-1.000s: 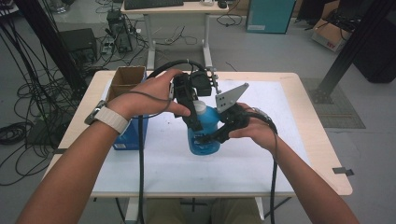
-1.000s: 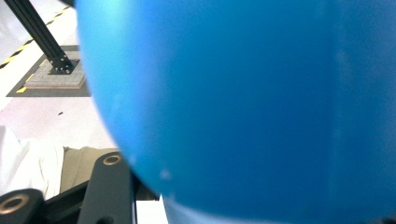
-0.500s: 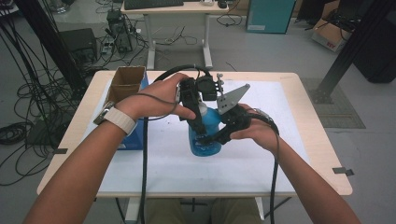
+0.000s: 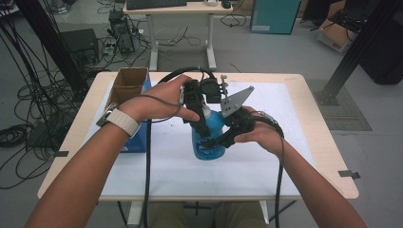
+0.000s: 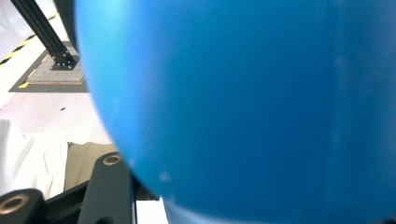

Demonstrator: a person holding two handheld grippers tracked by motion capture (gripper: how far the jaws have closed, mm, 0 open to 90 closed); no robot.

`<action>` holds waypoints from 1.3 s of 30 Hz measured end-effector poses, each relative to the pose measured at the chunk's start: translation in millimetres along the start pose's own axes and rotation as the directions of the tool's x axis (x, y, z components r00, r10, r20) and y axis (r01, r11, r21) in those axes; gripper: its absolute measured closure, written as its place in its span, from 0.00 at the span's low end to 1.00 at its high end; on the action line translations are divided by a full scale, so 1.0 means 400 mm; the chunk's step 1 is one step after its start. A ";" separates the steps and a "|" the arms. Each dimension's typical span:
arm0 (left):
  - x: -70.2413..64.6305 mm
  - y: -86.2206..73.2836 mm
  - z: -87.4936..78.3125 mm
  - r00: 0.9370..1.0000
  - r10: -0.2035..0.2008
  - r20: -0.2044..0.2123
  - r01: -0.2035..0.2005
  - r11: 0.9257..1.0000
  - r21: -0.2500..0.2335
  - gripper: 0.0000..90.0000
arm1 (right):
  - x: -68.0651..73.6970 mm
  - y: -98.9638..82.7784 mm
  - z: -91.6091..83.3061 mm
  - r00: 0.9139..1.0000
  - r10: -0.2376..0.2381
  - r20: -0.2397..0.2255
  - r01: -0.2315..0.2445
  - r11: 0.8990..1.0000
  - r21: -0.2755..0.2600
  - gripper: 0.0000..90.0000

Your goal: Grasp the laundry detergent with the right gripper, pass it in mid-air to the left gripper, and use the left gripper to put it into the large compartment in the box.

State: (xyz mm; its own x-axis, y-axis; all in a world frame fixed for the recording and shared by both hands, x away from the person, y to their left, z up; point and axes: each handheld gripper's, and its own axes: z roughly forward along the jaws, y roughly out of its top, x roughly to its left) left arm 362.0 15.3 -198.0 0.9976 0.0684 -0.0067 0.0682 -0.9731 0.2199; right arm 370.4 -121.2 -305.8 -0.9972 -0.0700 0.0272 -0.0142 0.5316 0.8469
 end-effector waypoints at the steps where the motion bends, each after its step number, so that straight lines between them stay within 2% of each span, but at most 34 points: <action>1: -0.001 0.001 0.000 1.000 0.004 0.002 -0.004 1.000 0.004 0.28 | 0.000 -0.001 0.001 1.000 0.000 -0.001 0.000 1.000 0.003 0.48; 13: -0.002 0.000 0.008 0.999 -0.001 0.036 0.001 1.000 0.010 0.40 | 0.000 -0.004 0.004 1.000 -0.004 -0.008 0.004 1.000 0.011 0.48; 14: -0.004 0.000 0.009 1.000 -0.001 0.026 0.000 1.000 0.010 0.41 | -0.001 -0.004 0.004 1.000 -0.004 -0.008 0.005 1.000 0.014 0.48; 16: -0.004 0.001 0.009 0.999 -0.001 0.036 0.000 1.000 0.015 0.41 | 0.000 -0.005 0.005 1.000 -0.008 -0.010 0.008 1.000 0.015 0.48; 39: -0.008 -0.001 0.011 1.000 -0.009 0.024 0.009 1.000 0.027 0.42 | 0.001 -0.005 0.010 1.000 -0.011 -0.006 0.011 1.000 0.016 0.48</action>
State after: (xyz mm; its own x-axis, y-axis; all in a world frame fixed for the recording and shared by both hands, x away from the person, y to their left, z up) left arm 358.8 14.5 -202.3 0.9969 0.0722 -0.0320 0.0771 -0.9782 0.1929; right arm 369.8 -119.1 -309.6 -0.9965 -0.0804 0.0213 -0.0260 0.5445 0.8384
